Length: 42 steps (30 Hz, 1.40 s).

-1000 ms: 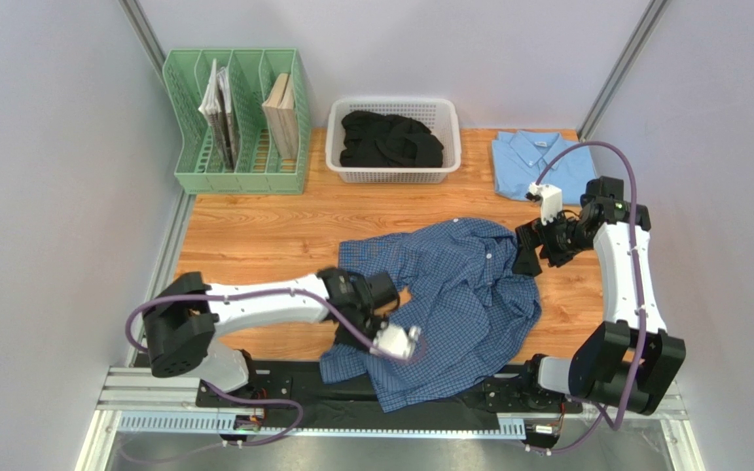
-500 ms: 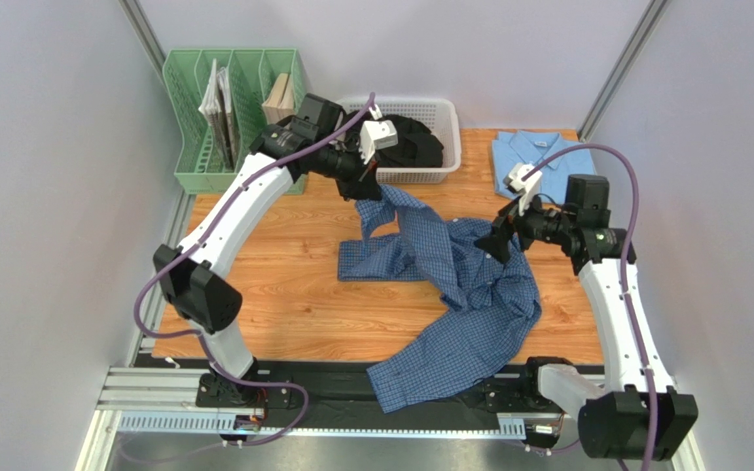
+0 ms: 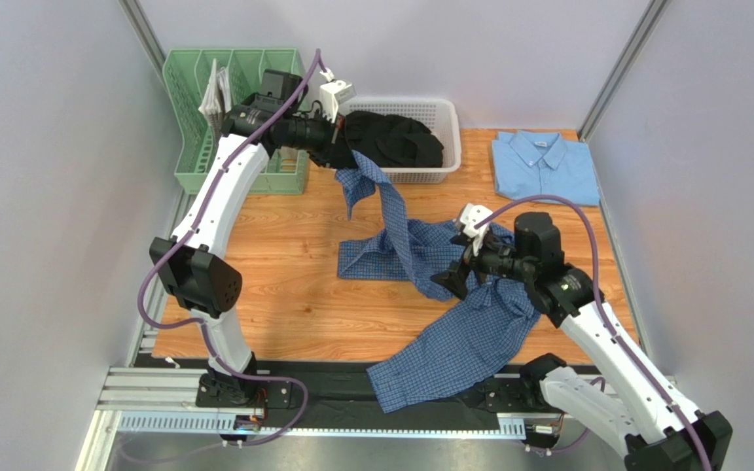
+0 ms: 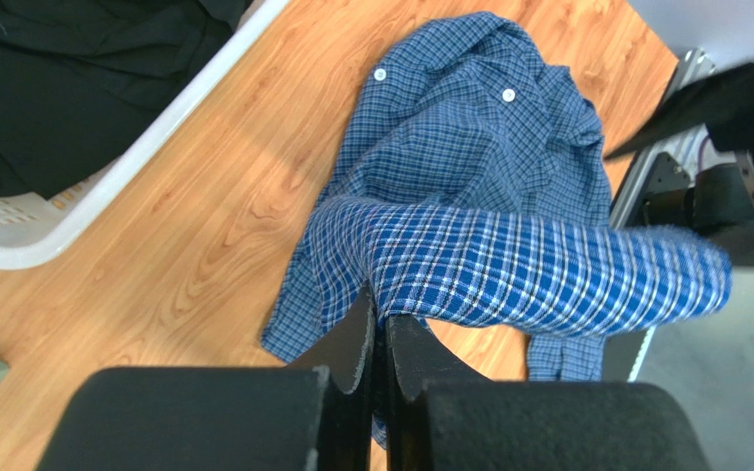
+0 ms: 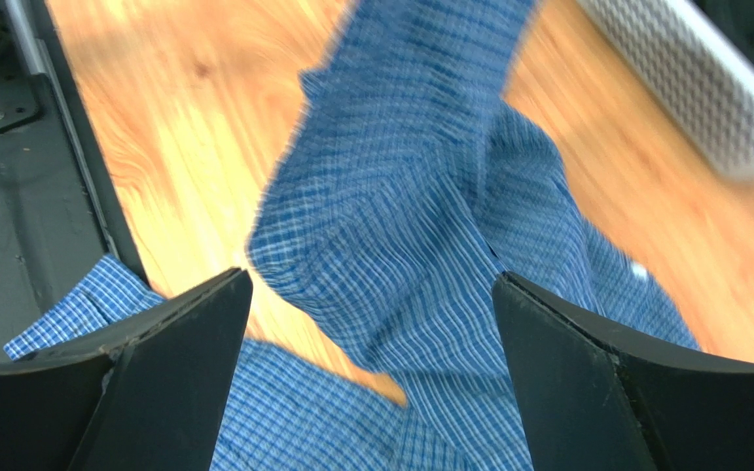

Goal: Fold and stack the long sleeve shirts
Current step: Flatten the shirt out

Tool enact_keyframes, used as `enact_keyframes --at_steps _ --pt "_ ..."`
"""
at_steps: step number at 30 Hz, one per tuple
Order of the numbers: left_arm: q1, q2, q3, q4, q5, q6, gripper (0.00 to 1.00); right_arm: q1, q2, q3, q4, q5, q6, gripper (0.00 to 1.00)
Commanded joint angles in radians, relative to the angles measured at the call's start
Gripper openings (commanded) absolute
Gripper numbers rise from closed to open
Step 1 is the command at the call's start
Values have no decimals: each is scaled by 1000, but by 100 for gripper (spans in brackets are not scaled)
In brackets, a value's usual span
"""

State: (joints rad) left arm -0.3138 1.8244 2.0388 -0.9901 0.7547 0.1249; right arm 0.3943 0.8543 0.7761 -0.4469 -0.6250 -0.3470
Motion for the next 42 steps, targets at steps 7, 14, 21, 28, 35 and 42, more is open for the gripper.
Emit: enact_keyframes --at_steps 7,14,21,28,35,42 --pt "16 -13 18 45 3 -94 0 317 65 -11 264 307 213 99" --pt "87 -5 -3 99 47 -220 0 432 114 -127 475 647 186 100" --pt "125 -31 -69 185 74 -295 0 442 252 -178 643 872 115 86" --pt "143 -54 -117 199 61 -289 0 339 198 -94 477 868 126 29" --pt "156 -85 -212 330 37 -396 0 422 140 -167 414 531 59 76" --pt "177 -158 -308 485 29 -516 0 541 372 -140 499 746 -70 93"
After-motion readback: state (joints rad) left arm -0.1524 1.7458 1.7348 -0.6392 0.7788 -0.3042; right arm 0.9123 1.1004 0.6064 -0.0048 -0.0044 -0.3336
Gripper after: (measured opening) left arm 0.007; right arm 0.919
